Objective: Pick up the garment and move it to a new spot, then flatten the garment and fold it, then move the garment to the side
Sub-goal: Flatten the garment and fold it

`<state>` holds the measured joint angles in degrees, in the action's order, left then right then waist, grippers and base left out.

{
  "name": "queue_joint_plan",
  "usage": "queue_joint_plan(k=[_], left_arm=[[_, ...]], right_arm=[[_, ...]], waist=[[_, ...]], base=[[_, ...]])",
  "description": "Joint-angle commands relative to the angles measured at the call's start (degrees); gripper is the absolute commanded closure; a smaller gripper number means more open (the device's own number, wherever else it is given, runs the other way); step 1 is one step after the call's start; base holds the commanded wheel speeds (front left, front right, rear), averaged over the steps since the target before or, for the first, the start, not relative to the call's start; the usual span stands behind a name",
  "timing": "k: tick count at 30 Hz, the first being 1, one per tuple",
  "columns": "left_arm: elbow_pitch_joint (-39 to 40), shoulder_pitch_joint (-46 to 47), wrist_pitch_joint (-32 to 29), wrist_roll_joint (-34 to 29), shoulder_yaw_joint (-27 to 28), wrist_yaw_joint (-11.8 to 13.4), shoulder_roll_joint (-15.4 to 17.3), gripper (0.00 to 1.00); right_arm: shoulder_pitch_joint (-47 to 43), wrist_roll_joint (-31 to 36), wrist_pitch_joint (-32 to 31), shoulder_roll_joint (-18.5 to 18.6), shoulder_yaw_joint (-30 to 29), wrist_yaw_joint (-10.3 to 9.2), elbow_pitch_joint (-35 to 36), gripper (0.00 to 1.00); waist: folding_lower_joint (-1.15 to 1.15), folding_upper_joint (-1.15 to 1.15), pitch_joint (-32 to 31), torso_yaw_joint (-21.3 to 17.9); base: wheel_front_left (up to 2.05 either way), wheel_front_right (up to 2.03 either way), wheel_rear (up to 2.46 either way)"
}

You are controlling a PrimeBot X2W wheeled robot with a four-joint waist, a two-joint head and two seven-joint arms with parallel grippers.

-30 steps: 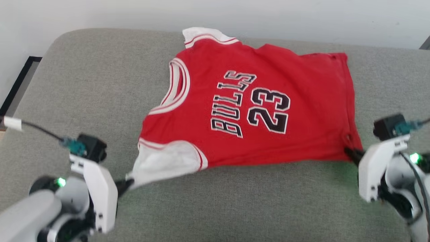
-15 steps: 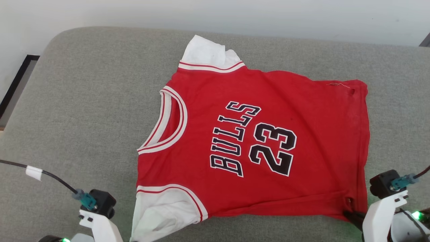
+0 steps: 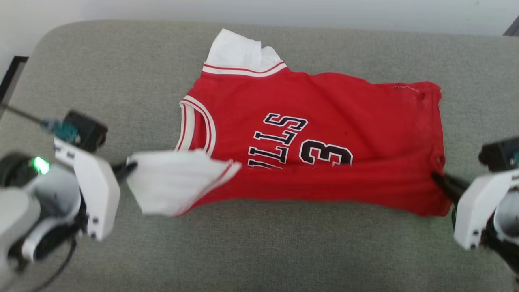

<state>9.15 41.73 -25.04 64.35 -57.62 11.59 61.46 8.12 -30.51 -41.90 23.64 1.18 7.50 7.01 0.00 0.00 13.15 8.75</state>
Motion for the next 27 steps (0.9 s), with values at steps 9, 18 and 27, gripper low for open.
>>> queue_joint_plan(k=[9,18,27], left_arm=[[-19.91,13.50,-0.69,-7.18,-1.05,-9.56,-12.02,1.00],[-42.32,17.04,2.05,-7.05,-3.30,-17.07,-22.96,1.00],[-52.72,17.11,2.62,-2.88,-3.40,-18.90,-26.37,0.00]], right_arm=[[12.33,5.79,1.78,-3.98,0.81,-0.02,-9.34,1.00],[20.46,8.57,4.04,-6.68,5.19,-0.02,-22.31,0.74],[21.90,7.61,5.49,-5.79,7.44,-0.02,-25.31,0.00]], waist=[[0.00,0.00,4.34,-1.53],[0.00,0.00,7.24,-3.39],[0.00,0.00,5.85,-3.74]], base=[[0.00,0.00,0.00],[0.00,0.00,0.00],[0.00,0.00,0.00]])
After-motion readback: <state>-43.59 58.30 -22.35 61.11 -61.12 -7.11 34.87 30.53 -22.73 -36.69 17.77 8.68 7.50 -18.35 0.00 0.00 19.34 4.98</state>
